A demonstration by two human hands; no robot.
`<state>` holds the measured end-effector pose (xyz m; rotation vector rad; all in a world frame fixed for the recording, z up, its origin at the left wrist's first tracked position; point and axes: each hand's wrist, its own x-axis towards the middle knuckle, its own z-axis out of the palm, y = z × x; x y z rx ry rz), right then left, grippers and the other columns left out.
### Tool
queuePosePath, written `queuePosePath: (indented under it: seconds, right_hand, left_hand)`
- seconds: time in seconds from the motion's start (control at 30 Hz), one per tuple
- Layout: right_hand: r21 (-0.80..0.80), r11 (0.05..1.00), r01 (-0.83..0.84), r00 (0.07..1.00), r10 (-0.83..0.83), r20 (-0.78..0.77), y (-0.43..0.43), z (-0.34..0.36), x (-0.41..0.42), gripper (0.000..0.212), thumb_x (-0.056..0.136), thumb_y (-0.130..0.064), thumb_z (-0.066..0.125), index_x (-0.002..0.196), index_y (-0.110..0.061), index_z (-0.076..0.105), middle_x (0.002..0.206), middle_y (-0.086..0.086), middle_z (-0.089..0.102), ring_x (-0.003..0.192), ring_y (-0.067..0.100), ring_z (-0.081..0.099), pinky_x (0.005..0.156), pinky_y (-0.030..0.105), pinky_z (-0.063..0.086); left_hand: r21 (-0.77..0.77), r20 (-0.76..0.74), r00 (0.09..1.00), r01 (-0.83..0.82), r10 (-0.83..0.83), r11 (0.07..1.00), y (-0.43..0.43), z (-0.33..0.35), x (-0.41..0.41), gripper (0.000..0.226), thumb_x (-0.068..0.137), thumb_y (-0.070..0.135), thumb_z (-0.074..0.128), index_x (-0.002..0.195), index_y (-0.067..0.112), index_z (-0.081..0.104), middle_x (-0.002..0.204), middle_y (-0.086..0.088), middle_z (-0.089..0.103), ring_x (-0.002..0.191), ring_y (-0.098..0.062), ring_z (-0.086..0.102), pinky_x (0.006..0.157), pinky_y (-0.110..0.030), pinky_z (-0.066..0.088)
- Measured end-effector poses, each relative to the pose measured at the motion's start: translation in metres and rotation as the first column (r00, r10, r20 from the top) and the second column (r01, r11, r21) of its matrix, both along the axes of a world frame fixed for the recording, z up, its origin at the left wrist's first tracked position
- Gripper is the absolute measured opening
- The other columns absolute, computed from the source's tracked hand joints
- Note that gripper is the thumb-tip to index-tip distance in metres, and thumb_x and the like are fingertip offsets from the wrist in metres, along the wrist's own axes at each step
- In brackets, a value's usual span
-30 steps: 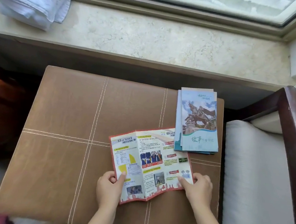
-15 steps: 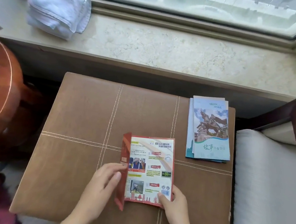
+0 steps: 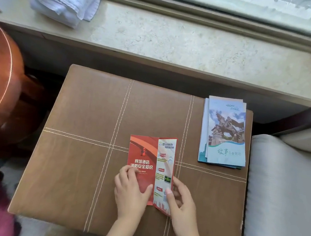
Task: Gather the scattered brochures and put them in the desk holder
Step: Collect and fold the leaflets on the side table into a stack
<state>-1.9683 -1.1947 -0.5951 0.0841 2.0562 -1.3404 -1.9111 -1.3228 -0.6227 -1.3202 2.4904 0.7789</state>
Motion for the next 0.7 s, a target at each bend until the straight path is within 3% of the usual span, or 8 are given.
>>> queuePosePath:
  seconds: [0.1, 0.2, 0.27, 0.37, 0.53, 0.63, 0.7]
  right_hand:
    - [-0.011, 0.979, -0.202, 0.979, 0.201, -0.043, -0.013, 0.002, 0.007, 0.033, 0.094, -0.036, 0.053, 0.122, -0.054, 0.054, 0.12, -0.027, 0.053, 0.104, -0.002, 0.058, 0.081, 0.01, 0.047]
    - [0.09, 0.924, -0.37, 0.928, 0.372, -0.004, -0.024, -0.008, 0.015, 0.033, 0.094, -0.051, 0.044, 0.126, -0.053, 0.05, 0.134, -0.033, 0.037, 0.125, -0.009, 0.037, 0.099, 0.018, 0.041]
    - [0.177, 0.896, -0.407, 0.909, 0.416, -0.017, -0.03, -0.01, 0.017, 0.035, 0.092, -0.055, 0.043, 0.127, -0.053, 0.048, 0.135, -0.035, 0.031, 0.124, -0.012, 0.028, 0.095, 0.012, 0.034]
    - [0.213, 0.906, -0.364, 0.921, 0.384, -0.058, -0.035, -0.009, 0.018, 0.038, 0.086, -0.054, 0.052, 0.124, -0.052, 0.049, 0.127, -0.045, 0.026, 0.12, -0.018, 0.025, 0.084, 0.003, 0.032]
    - [0.222, 0.939, -0.263, 0.952, 0.291, -0.1, -0.033, -0.008, 0.019, 0.06, 0.071, -0.06, 0.062, 0.126, -0.045, 0.042, 0.127, -0.034, 0.039, 0.117, -0.009, 0.042, 0.088, 0.015, 0.044]
    - [0.238, 0.956, -0.173, 0.968, 0.21, -0.137, -0.028, -0.004, 0.019, 0.048, 0.08, -0.059, 0.053, 0.125, -0.044, 0.045, 0.123, -0.031, 0.05, 0.11, -0.008, 0.052, 0.087, 0.021, 0.049]
    - [0.287, 0.953, -0.095, 0.97, 0.154, -0.189, -0.025, -0.002, 0.017, 0.035, 0.092, -0.048, 0.041, 0.126, -0.04, 0.048, 0.119, -0.025, 0.059, 0.103, -0.005, 0.058, 0.085, 0.025, 0.05]
  left_hand:
    - [0.024, -0.059, 0.993, -0.099, 0.1, 0.995, 0.0, 0.0, -0.002, 0.054, 0.072, 0.036, 0.074, 0.117, 0.019, 0.051, 0.127, 0.001, 0.044, 0.113, -0.024, 0.045, 0.086, -0.04, 0.049]
    - [-0.021, -0.062, 0.993, -0.103, 0.101, 0.994, -0.002, -0.005, 0.004, 0.045, 0.079, 0.028, 0.067, 0.12, 0.019, 0.05, 0.127, 0.0, 0.045, 0.112, -0.024, 0.047, 0.082, -0.04, 0.049]
    - [-0.056, -0.01, 0.999, -0.052, 0.052, 0.997, 0.0, -0.007, 0.008, 0.052, 0.08, 0.031, 0.066, 0.127, 0.017, 0.047, 0.133, -0.001, 0.044, 0.116, -0.023, 0.046, 0.085, -0.038, 0.047]
    - [-0.067, 0.045, 0.999, -0.019, 0.022, 0.998, 0.007, -0.009, 0.01, 0.061, 0.083, 0.037, 0.062, 0.137, 0.019, 0.041, 0.143, 0.001, 0.037, 0.125, -0.021, 0.04, 0.094, -0.037, 0.041]
    - [-0.089, 0.063, 0.998, -0.01, 0.015, 0.996, 0.014, -0.01, 0.008, 0.067, 0.083, 0.034, 0.063, 0.142, 0.017, 0.036, 0.147, -0.003, 0.035, 0.13, -0.025, 0.039, 0.098, -0.042, 0.039]
    - [-0.096, 0.026, 1.0, -0.004, 0.007, 0.995, 0.015, -0.01, 0.006, 0.074, 0.074, 0.044, 0.064, 0.137, 0.012, 0.042, 0.142, -0.007, 0.043, 0.125, -0.03, 0.045, 0.09, -0.045, 0.046]
    - [-0.065, 0.039, 0.999, 0.015, -0.013, 0.998, 0.014, -0.008, 0.007, 0.088, 0.062, 0.051, 0.071, 0.135, 0.01, 0.045, 0.139, -0.008, 0.045, 0.122, -0.03, 0.048, 0.086, -0.044, 0.049]
